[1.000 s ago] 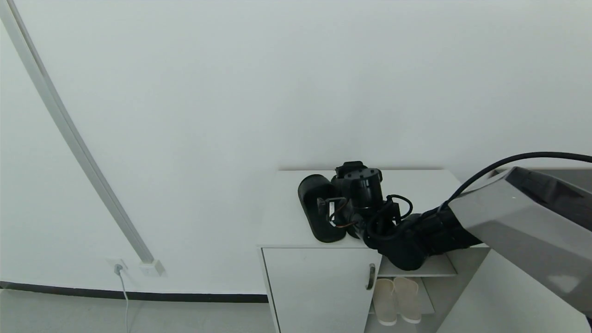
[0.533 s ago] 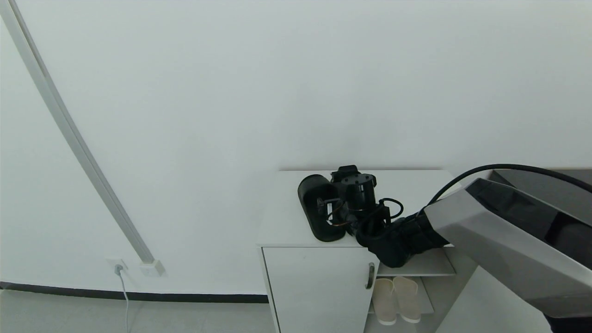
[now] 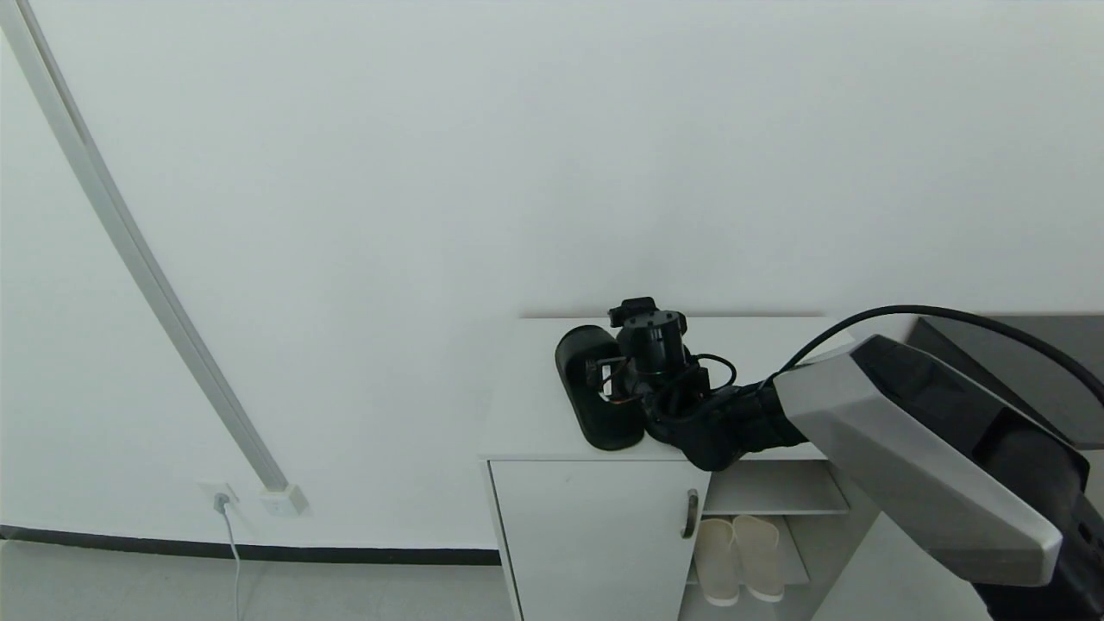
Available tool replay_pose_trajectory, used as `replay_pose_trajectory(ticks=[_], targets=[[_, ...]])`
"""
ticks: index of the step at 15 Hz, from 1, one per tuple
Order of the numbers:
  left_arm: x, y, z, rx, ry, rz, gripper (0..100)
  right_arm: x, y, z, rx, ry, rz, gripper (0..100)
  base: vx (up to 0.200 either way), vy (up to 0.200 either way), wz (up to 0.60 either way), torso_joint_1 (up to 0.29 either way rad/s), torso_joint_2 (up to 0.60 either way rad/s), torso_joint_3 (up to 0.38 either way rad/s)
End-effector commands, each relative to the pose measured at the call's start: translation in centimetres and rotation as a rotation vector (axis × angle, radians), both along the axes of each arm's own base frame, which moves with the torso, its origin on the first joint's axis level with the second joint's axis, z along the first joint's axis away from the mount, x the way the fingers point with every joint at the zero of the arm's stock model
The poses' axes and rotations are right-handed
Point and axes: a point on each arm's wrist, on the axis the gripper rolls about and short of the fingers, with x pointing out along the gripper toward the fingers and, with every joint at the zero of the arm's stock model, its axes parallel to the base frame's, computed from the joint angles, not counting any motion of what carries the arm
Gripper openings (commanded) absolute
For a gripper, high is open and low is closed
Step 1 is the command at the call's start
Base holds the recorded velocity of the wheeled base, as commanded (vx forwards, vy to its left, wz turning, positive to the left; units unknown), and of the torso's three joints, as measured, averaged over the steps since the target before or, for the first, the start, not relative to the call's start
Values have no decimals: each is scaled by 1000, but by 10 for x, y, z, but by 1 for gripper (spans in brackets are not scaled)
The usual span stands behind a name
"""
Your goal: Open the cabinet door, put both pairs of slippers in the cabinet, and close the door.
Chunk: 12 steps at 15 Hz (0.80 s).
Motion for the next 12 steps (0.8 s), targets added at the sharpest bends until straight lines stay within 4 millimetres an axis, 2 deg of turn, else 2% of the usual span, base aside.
replay_pose_trajectory(ticks=[1,2,3,8,10,12], targets=[[0,0,0,1,1,0,0,2,2,-4,-2,3,-1,100,0,0,0,0,0,0],[0,0,0,-1,1,0,0,3,2,-6,-3,4,-1,100,0,0,0,0,0,0],[0,0,0,-1,1,0,0,4,3,-6,-1,1,-1,0,0,0,0,0,0,0],[0,0,0,-5,1,0,0,7,5,-11,0,0,-1,0,0,0,0,0,0,0],[0,0,0,-5,-1,0,0,7,4,-7,5,-6,-2,0,0,0,0,0,0,0],[0,0,0,-5,1,0,0,3,2,9,24,-28,-1,0,0,0,0,0,0,0]])
